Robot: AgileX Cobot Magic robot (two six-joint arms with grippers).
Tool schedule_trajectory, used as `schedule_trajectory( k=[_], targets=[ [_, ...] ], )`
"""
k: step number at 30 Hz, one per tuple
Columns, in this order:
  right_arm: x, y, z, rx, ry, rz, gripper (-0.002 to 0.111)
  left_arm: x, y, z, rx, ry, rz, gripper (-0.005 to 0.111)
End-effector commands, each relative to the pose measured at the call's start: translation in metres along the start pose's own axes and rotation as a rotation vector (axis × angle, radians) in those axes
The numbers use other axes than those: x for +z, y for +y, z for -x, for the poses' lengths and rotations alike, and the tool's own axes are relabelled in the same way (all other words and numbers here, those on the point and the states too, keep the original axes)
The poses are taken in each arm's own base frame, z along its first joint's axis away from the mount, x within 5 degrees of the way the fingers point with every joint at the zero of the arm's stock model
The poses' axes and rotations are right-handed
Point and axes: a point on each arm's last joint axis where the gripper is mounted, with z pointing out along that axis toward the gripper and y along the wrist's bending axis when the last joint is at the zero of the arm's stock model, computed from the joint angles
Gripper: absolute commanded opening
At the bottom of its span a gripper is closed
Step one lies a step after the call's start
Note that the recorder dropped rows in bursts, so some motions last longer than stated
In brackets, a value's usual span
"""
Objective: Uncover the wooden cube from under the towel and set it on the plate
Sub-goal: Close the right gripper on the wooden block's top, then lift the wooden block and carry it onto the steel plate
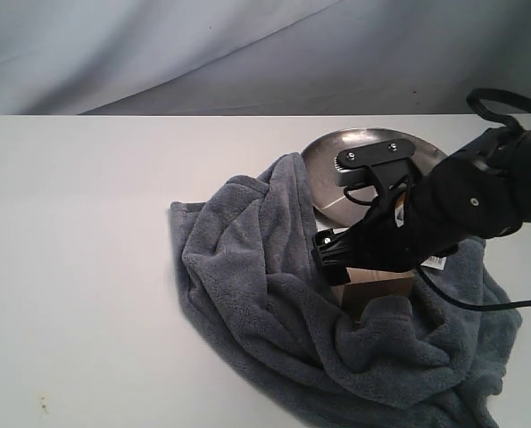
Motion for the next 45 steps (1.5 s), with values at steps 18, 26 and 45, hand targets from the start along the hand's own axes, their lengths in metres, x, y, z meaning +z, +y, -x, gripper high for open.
schedule_trajectory(
  k=[18,26,45],
  targets=[
    [0.01,-0.002,0.001,0.025,0.017,-0.007,0.082,0.0,0.0,0.0,-0.005,-0.011,0.003,0.0],
    [0.007,-0.001,0.003,0.03,-0.008,0.002,0.055,0.0,0.0,0.0,-0.005,-0.011,0.003,0.0],
    [-0.017,0.0,0.019,0.024,-0.176,0.037,0.048,0.0,0.0,0.0,-0.005,-0.011,0.003,0.0]
  ],
)
